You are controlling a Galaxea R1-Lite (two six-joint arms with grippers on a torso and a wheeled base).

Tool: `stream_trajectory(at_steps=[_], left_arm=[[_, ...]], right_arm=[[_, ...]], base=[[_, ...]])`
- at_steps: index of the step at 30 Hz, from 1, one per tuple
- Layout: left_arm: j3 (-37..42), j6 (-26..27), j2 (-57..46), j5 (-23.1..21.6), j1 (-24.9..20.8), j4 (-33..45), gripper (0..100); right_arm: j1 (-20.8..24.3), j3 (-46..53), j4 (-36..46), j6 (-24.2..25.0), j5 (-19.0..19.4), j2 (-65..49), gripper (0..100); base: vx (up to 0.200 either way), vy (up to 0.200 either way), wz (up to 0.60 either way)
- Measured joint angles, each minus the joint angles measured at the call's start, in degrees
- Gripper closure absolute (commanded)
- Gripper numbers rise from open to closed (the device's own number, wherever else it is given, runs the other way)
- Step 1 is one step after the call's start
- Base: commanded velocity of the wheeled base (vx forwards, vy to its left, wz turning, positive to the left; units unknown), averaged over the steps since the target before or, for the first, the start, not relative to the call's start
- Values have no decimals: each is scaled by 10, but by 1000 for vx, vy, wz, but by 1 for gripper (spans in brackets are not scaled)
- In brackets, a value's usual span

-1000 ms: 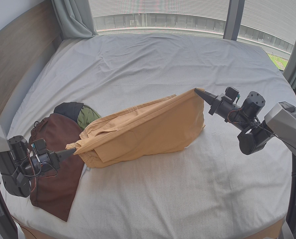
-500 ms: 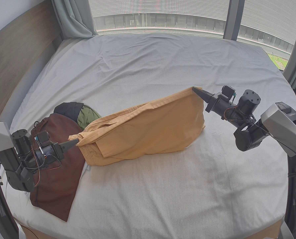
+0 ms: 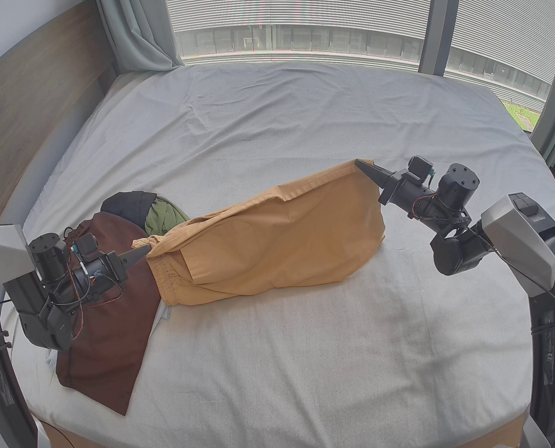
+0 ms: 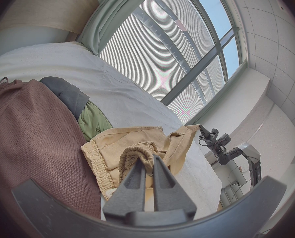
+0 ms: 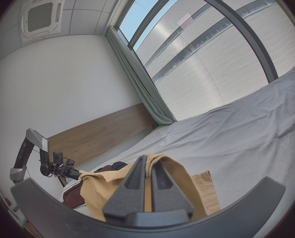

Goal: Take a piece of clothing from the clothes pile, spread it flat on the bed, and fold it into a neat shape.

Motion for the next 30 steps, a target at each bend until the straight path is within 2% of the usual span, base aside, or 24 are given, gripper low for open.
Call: stream_trajectory(at_steps=[15, 27, 28, 29, 30], left_arm=[[-32, -13, 32, 33, 3, 0, 100], [-44, -27, 44, 41, 1, 0, 100], [-45, -27, 44, 44, 1, 0, 100], [-46, -27, 45, 46, 0, 0, 0], [-46, -27, 46, 48, 0, 0, 0]], right_arm=[[-5, -144, 87, 0, -9, 68, 100], [-6, -190, 106, -1, -15, 101, 100], [-7, -194, 107, 0, -16, 103, 0], [-7, -197, 107, 0, -17, 104, 0], [-8, -201, 107, 0, -19, 106, 0]], base=[[0, 0, 0], [0, 0, 0], [0, 0, 0], [0, 0, 0], [0, 0, 0]])
